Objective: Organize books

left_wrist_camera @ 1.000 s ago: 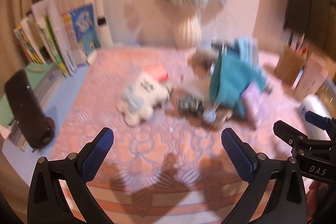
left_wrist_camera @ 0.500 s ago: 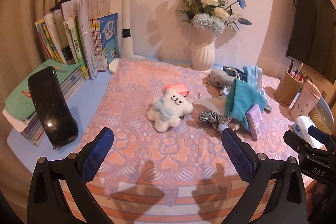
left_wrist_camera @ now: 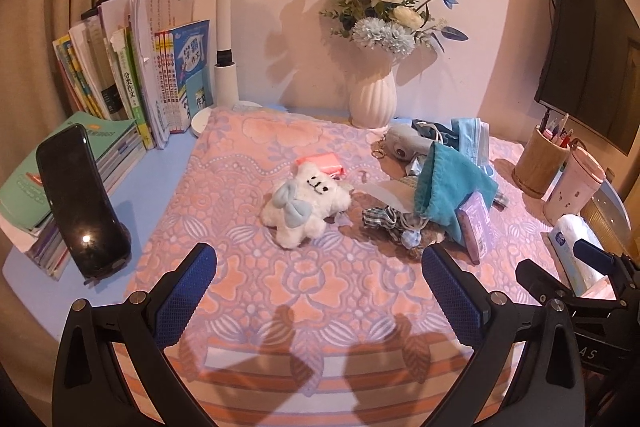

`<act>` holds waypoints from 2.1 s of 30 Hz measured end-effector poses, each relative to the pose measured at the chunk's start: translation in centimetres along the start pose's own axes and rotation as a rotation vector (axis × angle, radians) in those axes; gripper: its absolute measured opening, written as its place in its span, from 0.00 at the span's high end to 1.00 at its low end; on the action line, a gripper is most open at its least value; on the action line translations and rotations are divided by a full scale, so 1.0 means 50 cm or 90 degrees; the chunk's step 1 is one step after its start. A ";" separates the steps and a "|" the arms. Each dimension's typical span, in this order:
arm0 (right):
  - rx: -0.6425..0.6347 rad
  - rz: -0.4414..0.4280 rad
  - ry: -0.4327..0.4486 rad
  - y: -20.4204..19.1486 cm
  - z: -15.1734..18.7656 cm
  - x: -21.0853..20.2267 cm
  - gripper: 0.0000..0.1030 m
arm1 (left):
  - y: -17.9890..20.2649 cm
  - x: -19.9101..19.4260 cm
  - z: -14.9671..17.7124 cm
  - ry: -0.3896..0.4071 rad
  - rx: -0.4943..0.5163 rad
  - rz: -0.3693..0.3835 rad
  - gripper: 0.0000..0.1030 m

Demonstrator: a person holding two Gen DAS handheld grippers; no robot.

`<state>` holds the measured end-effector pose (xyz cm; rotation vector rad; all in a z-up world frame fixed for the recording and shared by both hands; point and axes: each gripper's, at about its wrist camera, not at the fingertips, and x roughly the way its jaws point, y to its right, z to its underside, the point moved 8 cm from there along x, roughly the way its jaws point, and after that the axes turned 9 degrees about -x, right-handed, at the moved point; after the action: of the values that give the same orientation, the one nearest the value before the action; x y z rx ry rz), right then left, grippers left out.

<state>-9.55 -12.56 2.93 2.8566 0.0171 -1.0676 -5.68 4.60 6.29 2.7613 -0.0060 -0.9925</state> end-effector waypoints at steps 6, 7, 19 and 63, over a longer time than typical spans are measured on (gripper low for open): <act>0.004 -0.003 -0.006 -0.002 0.004 0.003 0.00 | 0.005 0.003 0.003 -0.005 0.006 0.004 0.01; 0.004 -0.003 -0.007 -0.001 0.005 0.004 0.00 | 0.005 0.004 0.003 -0.007 0.005 0.005 0.01; 0.003 -0.011 -0.009 -0.005 0.007 0.010 0.00 | 0.002 0.010 0.007 -0.013 0.004 0.007 0.01; -0.026 -0.122 -0.122 0.051 0.023 0.215 0.12 | -0.041 0.305 -0.027 -0.180 0.107 0.086 0.01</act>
<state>-2.08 -15.46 -4.78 2.7479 0.3017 -1.3545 6.84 5.73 -2.66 2.6939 -0.3283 -1.3908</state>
